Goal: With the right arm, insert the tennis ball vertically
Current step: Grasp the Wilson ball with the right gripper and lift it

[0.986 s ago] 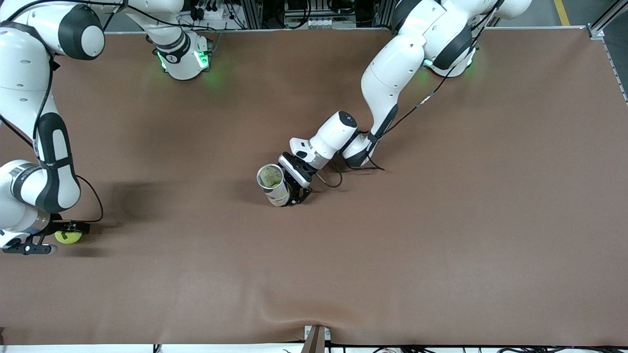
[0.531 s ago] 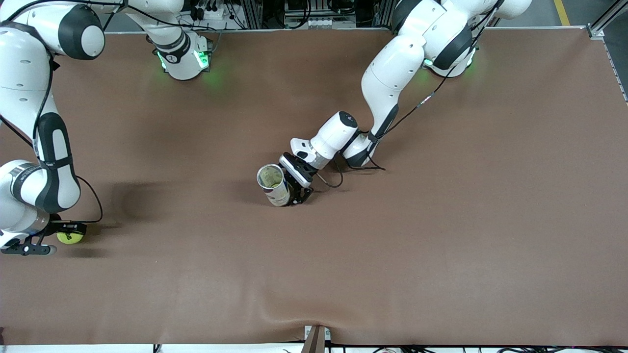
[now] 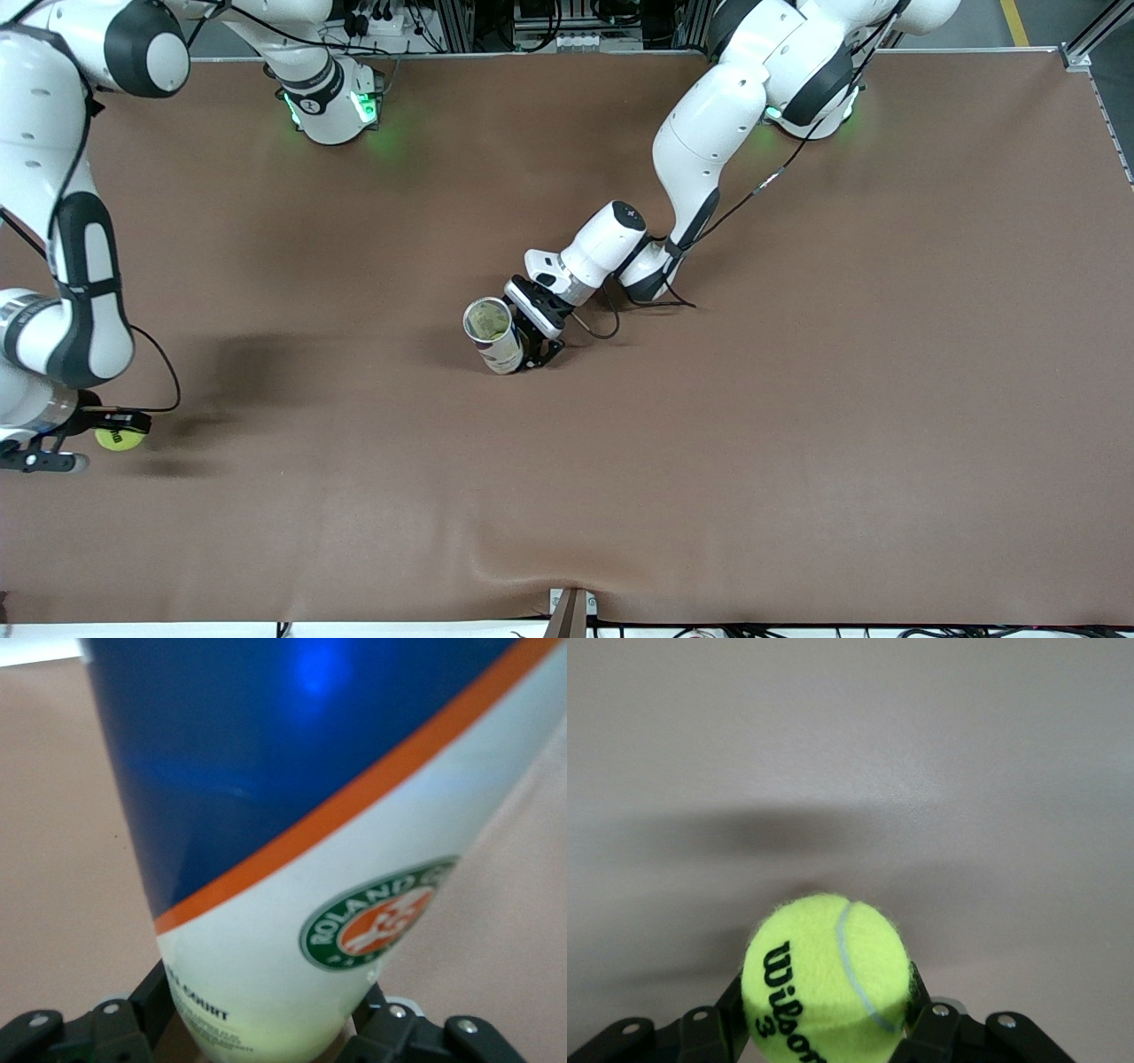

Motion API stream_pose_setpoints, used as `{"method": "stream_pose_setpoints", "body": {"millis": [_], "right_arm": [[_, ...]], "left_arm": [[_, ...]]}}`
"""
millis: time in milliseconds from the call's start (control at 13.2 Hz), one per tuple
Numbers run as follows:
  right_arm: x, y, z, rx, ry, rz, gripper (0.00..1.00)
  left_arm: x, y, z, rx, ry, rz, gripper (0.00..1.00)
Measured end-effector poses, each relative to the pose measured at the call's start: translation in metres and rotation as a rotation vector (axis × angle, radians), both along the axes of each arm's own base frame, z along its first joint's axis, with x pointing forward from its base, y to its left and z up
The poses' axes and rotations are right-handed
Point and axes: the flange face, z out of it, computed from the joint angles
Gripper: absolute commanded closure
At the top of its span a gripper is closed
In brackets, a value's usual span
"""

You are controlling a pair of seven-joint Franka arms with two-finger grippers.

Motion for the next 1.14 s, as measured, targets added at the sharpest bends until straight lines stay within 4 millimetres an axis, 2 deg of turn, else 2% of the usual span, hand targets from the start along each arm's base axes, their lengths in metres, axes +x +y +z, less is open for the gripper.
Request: {"method": "stream_pose_setpoints", "body": {"millis": [303, 531, 758, 910, 1138], "right_arm": [[-0.008, 0.023, 0.103, 0.039, 0.017, -0.091, 1.00], [-0.021, 0.052, 0.162, 0.066, 0.047, -0.137, 1.00], [-0.033, 0.086, 0.207, 0.086, 0.102, -0.182, 1.00], [-0.040, 0.115, 0.233, 0.093, 0.135, -0.228, 1.00], [-0.043, 0.179, 0.258, 0.117, 0.142, -0.309, 1.00]], "left_arm": [[0.000, 0.000, 0.000, 0.001, 0.000, 0.000, 0.17], [0.000, 0.000, 0.000, 0.001, 0.001, -0.001, 0.16], [0.000, 0.000, 0.000, 0.001, 0.001, -0.001, 0.16], [0.000, 0.000, 0.000, 0.001, 0.001, -0.001, 0.16], [0.000, 0.000, 0.000, 0.001, 0.001, -0.001, 0.16]]}}
